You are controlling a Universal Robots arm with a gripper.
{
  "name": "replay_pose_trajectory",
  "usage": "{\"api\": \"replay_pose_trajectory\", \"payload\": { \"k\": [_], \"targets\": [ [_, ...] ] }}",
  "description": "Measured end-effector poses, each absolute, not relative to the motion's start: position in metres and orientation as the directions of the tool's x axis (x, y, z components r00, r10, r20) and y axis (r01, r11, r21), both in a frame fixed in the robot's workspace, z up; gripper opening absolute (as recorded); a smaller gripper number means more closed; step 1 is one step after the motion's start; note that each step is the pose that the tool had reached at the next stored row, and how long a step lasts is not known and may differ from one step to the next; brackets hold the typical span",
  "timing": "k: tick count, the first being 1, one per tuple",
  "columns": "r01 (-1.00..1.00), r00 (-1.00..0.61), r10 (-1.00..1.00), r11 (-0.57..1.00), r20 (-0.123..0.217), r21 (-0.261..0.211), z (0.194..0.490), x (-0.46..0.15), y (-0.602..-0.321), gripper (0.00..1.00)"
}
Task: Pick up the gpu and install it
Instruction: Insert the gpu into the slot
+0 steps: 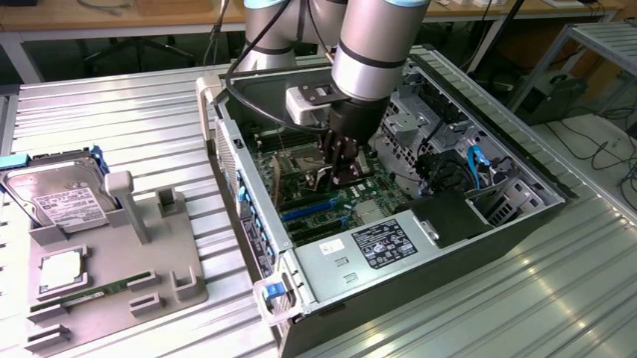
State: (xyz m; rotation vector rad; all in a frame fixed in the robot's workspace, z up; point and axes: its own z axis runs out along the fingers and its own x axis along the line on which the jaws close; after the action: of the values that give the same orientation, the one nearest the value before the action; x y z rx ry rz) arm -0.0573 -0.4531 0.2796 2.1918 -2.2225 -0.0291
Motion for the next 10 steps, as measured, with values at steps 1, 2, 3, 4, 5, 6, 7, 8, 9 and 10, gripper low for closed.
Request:
{"api": "replay_pose_trajectory", "payload": {
  "k": [1,2,3,4,5,6,7,8,9,10],
  "targets": [
    [-1.000,-0.014,-1.000,0.014,0.001,0.027,0.279,-0.057,-0.453,0.28],
    [-1.000,-0.014,-1.000,0.014,0.001,0.027,0.279,-0.057,-0.454,0.28],
    [-1.000,-0.014,-1.000,0.014,0.001,0.027,0.279,-0.058,-0.455,0.28],
    [-1.000,-0.014,-1.000,0.014,0.001,0.027,0.279,-0.058,-0.456,0.28],
    [-1.000,-0.014,-1.000,0.014,0.001,0.027,0.278,-0.061,-0.457,0.28],
    [-1.000,-0.014,-1.000,0.014,0.001,0.027,0.274,-0.064,-0.457,0.28],
    [-1.000,-0.013,-1.000,0.013,0.001,0.024,0.269,-0.068,-0.457,0.28],
    [-1.000,-0.013,-1.000,0.013,0.001,0.024,0.265,-0.072,-0.457,0.28],
    [-1.000,-0.013,-1.000,0.013,0.001,0.024,0.257,-0.077,-0.457,0.28],
    [-1.000,-0.013,-1.000,0.013,0.002,0.024,0.251,-0.078,-0.457,0.28]
  ]
}}
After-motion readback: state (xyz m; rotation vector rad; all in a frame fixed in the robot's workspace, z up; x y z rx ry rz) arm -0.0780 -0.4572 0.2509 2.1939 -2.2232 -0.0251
